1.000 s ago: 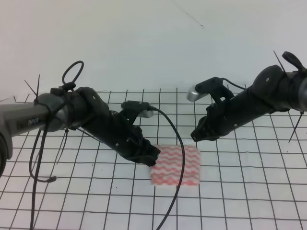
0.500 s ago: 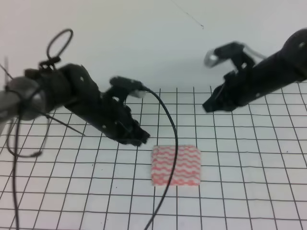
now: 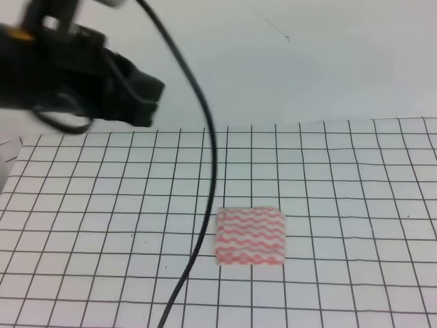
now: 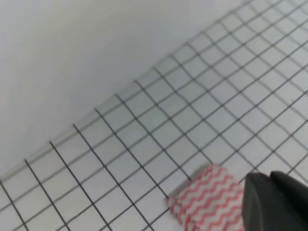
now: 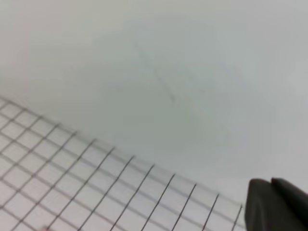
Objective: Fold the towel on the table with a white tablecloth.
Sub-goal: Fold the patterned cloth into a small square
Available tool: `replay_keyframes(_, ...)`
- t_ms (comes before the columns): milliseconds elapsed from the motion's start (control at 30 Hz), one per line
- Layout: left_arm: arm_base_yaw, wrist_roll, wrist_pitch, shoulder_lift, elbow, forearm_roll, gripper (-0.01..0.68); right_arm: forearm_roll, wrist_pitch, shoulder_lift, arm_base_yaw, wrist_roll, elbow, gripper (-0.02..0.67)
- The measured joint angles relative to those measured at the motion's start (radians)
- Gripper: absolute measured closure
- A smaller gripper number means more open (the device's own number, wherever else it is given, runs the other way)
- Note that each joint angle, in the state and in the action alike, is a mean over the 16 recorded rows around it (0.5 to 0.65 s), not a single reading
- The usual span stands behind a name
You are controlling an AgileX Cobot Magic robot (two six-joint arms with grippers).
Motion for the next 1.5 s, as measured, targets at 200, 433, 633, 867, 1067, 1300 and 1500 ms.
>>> replay_keyframes(200, 0.000, 0.007, -0.073, -0.254, 0.165, -0.074, 0.674, -0.025, -0.130, -0.329, -0.022, 0.051, 0.255, 0.649)
replay_keyframes(433, 0.000, 0.050, -0.165, -0.465, 0.396, -0.210, 0.674, -0.021, -0.228, -0.595, -0.024, 0.085, 0.578, 0.649)
replay_keyframes(633, 0.000, 0.085, -0.194, -0.548, 0.507, -0.312, 0.674, -0.019, -0.227, -0.688, -0.024, 0.105, 0.733, 0.649)
replay_keyframes(867, 0.000, 0.087, -0.114, -0.563, 0.534, -0.354, 0.674, -0.019, -0.128, -0.694, -0.024, 0.109, 0.765, 0.649)
replay_keyframes(1067, 0.000, 0.088, 0.020, -0.564, 0.534, -0.374, 0.674, -0.019, -0.049, -0.694, -0.024, 0.111, 0.765, 0.649)
replay_keyframes(1300, 0.000, 0.101, 0.138, -0.564, 0.534, -0.372, 0.674, -0.019, -0.003, -0.694, -0.024, 0.111, 0.765, 0.649)
replay_keyframes(1500, 0.000, 0.120, 0.108, -0.563, 0.535, -0.291, 0.674, -0.019, 0.005, -0.694, -0.024, 0.112, 0.765, 0.649)
